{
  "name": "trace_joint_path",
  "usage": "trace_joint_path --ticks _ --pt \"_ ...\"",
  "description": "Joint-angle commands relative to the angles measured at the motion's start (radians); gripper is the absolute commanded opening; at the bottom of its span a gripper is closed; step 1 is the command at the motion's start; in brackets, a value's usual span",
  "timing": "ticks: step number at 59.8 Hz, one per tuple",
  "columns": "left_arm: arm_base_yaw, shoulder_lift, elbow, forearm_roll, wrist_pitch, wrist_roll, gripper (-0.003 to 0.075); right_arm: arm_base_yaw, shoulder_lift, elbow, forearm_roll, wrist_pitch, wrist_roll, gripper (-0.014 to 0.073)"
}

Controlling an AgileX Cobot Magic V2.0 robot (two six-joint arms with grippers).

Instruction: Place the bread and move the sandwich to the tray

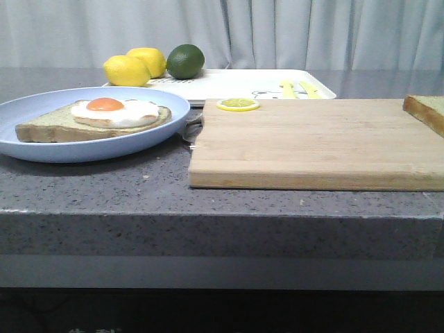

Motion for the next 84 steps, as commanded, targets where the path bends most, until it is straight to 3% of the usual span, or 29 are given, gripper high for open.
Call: trace_joint_path --ticks 1,5,10,24,34,45,66,76,84 --pt "-0.001 0.007 -0.031 0.009 -0.108 -0.002 0.0435 -0.008 0.008 -0.034 -0.008 -0.072 -0.006 0.0626" --pt "-0.001 0.009 -0.027 0.009 -0.113 -0.002 0.0568 -0.008 0.008 -0.034 -0.008 -0.076 -0.006 0.0662" --pt "-0.001 0.009 -0.027 0.009 -0.113 -0.002 0.0626 -0.008 0.008 -0.034 -0.005 -0.080 -0.006 0.0661" --pt "-0.001 0.009 -0.027 0.009 -0.113 -0.002 0.0617 -0.008 0.044 -0.061 -0.005 -0.023 -0.006 0.0661" --pt "-0.001 0.009 -0.027 0.009 -0.115 -0.002 0.0617 -0.027 0.194 -0.198 -0.012 0.111 -0.005 0.0661" --pt "-0.001 0.009 -0.027 0.008 -0.116 -0.002 0.0617 -0.173 0.369 -0.366 -0.017 0.226 -0.004 0.0661" --pt "-0.001 0.009 -0.027 0.006 -0.117 -0.002 0.0617 -0.442 0.707 -0.539 -0.016 0.427 -0.004 0.0661" --pt "-0.001 0.009 -0.027 0.006 -0.117 -0.002 0.0617 -0.494 0.858 -0.597 0.019 0.493 -0.021 0.0661" --pt "-0.001 0.009 -0.027 0.006 -0.117 -0.002 0.0617 -0.503 0.954 -0.624 0.140 0.518 -0.134 0.0661"
